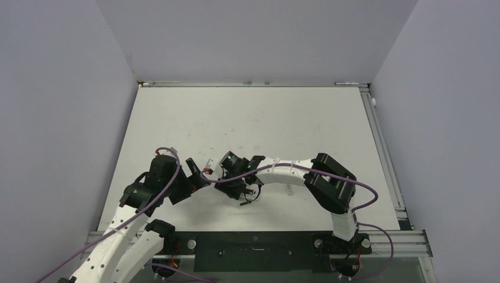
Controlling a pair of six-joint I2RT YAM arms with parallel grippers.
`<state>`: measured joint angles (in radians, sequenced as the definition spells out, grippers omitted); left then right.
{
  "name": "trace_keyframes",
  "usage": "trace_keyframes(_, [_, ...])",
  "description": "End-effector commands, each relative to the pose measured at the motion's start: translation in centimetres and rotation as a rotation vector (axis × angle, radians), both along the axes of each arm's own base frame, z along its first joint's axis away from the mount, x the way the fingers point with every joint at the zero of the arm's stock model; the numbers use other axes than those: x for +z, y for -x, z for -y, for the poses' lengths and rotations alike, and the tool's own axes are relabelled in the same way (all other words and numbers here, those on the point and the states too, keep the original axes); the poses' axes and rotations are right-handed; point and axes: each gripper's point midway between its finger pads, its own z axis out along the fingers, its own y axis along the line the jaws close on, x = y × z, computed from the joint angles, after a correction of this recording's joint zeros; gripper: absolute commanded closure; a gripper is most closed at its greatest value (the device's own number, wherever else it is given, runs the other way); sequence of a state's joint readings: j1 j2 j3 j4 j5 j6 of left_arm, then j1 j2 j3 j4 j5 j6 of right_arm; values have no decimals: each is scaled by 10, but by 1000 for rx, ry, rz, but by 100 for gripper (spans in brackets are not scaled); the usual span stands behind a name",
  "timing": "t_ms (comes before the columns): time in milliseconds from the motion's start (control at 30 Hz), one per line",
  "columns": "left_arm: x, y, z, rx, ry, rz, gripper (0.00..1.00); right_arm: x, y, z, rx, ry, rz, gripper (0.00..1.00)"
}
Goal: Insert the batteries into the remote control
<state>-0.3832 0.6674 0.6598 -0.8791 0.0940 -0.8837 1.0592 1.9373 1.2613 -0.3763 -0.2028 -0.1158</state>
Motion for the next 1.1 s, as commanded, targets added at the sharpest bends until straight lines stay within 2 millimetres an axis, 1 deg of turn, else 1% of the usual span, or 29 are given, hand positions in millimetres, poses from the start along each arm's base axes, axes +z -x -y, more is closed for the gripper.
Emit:
trace_keyframes(0, [23, -13, 3, 38, 39, 51, 3, -23, -20, 37, -113, 114, 13, 91])
trace_keyframes(133, [25, -14, 3, 39, 39, 54, 3, 1, -46, 34, -193, 41, 72, 92])
trace_keyframes(300, [26, -14, 2, 46, 35, 57, 3, 49, -77, 28, -298, -106, 123, 92])
trace_keyframes(467, [26, -15, 1, 51, 35, 57, 3, 110, -98, 16, -375, -310, 148, 92])
trace_keyframes(633, [26, -18, 3, 50, 36, 60, 3, 183, -113, 6, -429, -557, 157, 92])
trace_keyframes(700, [26, -19, 3, 48, 35, 59, 3, 215, -116, 3, -440, -667, 156, 91])
trace_keyframes(800, [24, -20, 4, 46, 37, 60, 3, 270, -114, 0, -414, -868, 155, 92])
trace_keyframes(900, [22, -21, 6, 39, 41, 59, 3, 324, -102, -1, -351, -1063, 160, 92])
trace_keyframes(967, [22, -22, 6, 36, 41, 59, 3, 358, -96, 4, -312, -1180, 187, 92])
trace_keyframes(1067, [21, -24, 7, 30, 44, 63, 3, 404, -85, 18, -249, -1359, 247, 92])
